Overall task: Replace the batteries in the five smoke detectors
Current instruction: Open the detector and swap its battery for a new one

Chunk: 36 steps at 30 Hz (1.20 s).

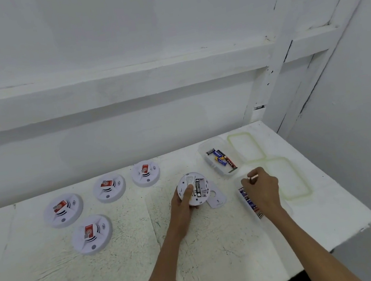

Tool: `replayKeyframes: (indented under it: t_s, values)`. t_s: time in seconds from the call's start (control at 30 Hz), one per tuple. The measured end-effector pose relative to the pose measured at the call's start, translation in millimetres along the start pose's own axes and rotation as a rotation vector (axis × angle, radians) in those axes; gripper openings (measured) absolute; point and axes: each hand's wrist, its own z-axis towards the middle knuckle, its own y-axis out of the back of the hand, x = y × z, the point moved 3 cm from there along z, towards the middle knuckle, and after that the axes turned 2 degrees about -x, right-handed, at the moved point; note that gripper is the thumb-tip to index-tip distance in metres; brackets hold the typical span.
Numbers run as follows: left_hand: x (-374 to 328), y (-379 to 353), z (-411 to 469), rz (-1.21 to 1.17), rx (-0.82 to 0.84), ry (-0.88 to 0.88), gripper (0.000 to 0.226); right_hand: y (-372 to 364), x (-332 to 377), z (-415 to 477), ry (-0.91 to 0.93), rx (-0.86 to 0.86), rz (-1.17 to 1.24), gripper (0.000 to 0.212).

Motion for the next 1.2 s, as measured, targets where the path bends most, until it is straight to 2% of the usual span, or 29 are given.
replayKeyframes:
  t_s: [0.1,0.3,0.5,0.7,0.8,0.97,1.13,1.2]
  values:
    - [2,1,1,-0.020,-0.004,0.017,0.033,-3,-18,0,-0.063,0.020,-0.083,0.008]
    - [2,1,2,-0.055,0.000,0.036,0.036,-12,-13,0,-0.019,0.002,-0.175,0.010]
    - [1,0,1,-0.099,0.006,0.041,0.035,-22,32,-12,0.260,0.000,-0.083,0.003]
    - [1,0,2,-0.124,0.004,0.032,0.037,-57,63,-20,0.625,0.267,-0.091,0.019]
    - [0,-1,2,-0.132,0.002,0.025,0.036,-65,68,-22,0.694,0.405,-0.155,0.021]
    - [-1,-1,2,-0.097,0.006,0.010,0.037,-64,74,-22,0.791,0.504,-0.275,0.021]
    - [-2,0,0,-0.044,0.026,-0.040,0.035,-70,75,-23,0.930,0.535,-0.436,0.021]
    - [-2,0,-1,-0.024,0.032,-0.047,0.036,-75,76,-26,1.025,0.521,-0.485,0.029]
